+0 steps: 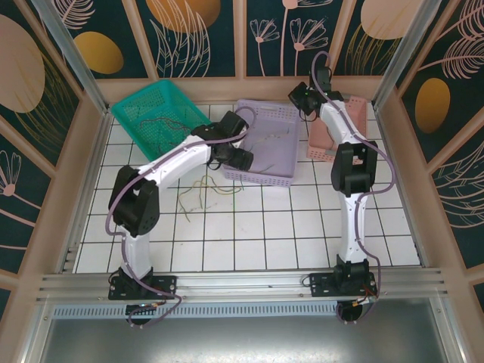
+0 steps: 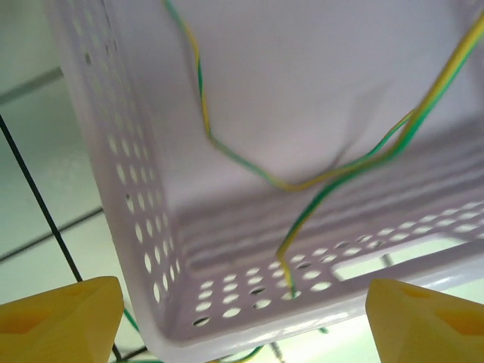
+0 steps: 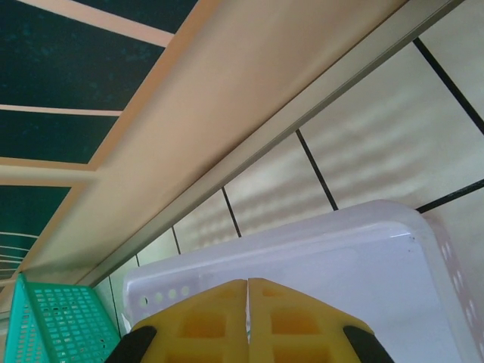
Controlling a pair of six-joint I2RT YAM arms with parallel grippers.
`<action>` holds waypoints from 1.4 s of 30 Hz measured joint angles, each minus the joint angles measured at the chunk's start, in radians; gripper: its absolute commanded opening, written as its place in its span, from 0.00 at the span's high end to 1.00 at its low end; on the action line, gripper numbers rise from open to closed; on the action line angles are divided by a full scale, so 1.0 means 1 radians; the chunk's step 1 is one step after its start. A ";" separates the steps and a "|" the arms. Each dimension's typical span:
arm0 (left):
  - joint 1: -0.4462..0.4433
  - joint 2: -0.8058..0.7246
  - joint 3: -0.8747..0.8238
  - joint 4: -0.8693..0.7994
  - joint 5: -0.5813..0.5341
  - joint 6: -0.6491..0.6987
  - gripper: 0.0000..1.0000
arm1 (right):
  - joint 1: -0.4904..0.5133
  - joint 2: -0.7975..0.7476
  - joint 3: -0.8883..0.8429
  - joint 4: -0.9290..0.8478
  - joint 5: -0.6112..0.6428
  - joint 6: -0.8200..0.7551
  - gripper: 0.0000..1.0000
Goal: Untangle the cables
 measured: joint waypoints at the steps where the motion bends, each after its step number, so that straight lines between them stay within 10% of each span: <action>1: 0.000 -0.025 0.000 0.023 0.008 -0.009 0.18 | 0.002 0.000 0.000 0.000 0.000 0.003 1.00; 13: 0.020 -0.295 -0.078 0.222 0.085 -0.172 0.21 | 0.002 -0.063 0.236 -0.034 -0.039 0.117 1.00; 42: 0.072 -0.491 -0.370 0.355 0.070 -0.352 0.25 | 0.170 -0.185 -0.018 -0.070 0.177 -0.077 1.00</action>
